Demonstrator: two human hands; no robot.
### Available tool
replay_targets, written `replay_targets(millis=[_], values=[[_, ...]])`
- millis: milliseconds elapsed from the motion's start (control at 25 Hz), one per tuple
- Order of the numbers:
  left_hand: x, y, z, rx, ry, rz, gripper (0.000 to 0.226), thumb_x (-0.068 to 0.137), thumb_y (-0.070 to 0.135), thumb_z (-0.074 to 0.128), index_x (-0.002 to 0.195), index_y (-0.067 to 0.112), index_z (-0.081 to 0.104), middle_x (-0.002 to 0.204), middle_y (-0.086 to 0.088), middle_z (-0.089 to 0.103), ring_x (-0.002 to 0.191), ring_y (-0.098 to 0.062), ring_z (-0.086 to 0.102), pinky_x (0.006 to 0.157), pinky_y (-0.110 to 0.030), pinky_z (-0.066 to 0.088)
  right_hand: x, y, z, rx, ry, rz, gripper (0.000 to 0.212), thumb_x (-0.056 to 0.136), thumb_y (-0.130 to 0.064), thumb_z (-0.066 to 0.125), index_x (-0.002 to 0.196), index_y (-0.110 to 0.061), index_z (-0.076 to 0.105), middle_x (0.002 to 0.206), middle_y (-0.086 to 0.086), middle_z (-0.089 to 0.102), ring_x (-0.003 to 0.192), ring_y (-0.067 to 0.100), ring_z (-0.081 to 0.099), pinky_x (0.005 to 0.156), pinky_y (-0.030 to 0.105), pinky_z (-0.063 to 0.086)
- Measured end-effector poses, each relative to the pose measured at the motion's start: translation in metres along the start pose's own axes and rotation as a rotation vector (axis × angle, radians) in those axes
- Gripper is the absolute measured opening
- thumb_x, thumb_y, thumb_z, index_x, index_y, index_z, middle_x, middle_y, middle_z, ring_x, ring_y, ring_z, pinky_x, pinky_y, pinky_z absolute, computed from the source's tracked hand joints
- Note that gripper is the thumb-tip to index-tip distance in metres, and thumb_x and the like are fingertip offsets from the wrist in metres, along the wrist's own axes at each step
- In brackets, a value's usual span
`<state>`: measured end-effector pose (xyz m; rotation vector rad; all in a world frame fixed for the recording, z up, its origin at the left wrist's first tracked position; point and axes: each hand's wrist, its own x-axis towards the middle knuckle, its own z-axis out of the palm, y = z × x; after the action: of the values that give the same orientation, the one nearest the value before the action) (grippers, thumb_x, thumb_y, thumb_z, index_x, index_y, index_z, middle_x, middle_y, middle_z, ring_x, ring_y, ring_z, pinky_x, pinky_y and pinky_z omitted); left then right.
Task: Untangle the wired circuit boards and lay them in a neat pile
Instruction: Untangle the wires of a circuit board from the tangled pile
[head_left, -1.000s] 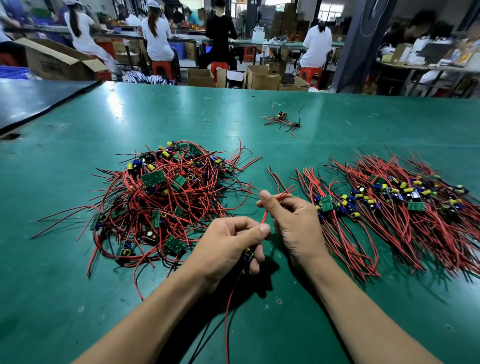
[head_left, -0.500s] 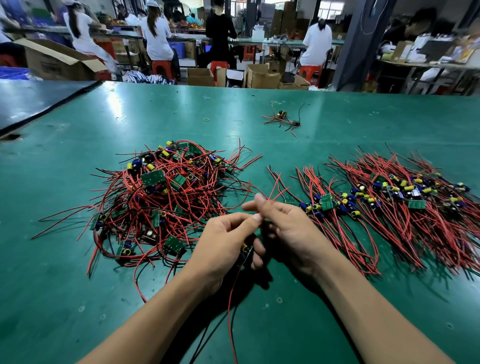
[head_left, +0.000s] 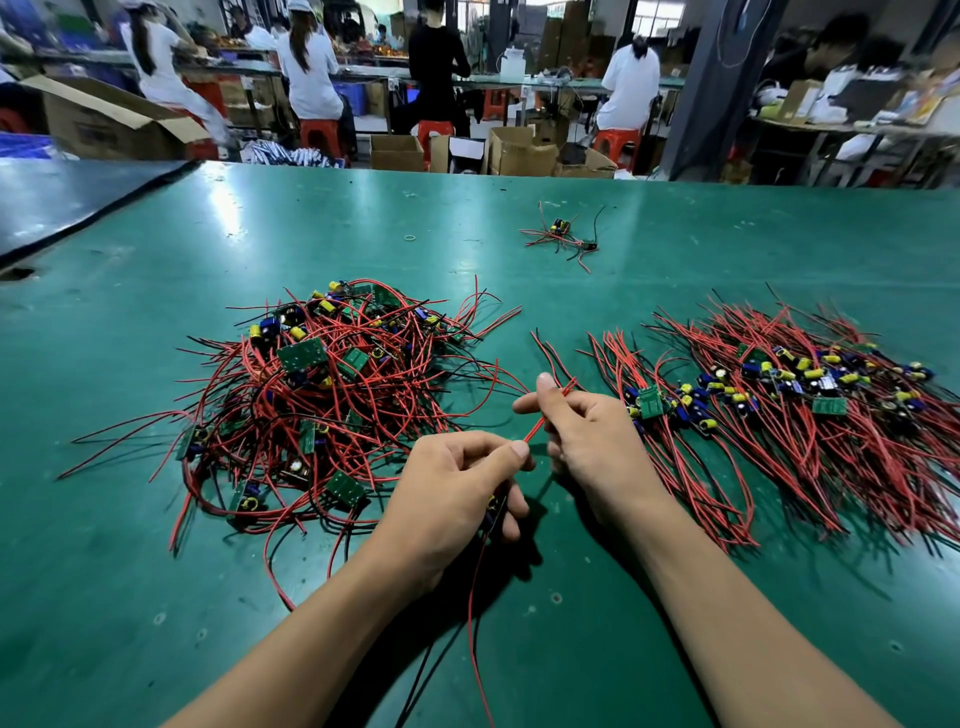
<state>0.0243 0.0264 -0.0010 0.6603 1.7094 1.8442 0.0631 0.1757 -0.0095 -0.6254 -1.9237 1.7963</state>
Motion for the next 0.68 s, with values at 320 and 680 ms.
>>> replay_targets(millis=[320,680], values=[[0.000,0.000,-0.003,-0.003,-0.050,0.004,0.020,0.094,0.019,0.061,0.084,0.004,0.070,0.053,-0.010,0.060,0.039,-0.020,0.052,0.042,-0.022,0.043,-0.002,-0.020,-0.002,0.693,-0.116,0.349,0.065,0.104,-0.048,0.040,0.062,-0.013,0.076,0.057,-0.006,0.043,0.032,0.003,0.021,0.033,0.016,0.017],[-0.001,-0.005,-0.001,-0.075,-0.009,0.007,0.021,0.097,0.011,0.057,0.081,0.000,0.067,0.053,-0.014,0.058,0.039,-0.021,0.051,0.041,-0.024,0.045,-0.022,-0.014,0.007,0.222,-0.328,0.226,0.034,0.094,-0.039,0.065,0.091,-0.007,0.075,0.054,0.003,0.057,0.035,0.010,0.049,0.036,0.016,0.035]])
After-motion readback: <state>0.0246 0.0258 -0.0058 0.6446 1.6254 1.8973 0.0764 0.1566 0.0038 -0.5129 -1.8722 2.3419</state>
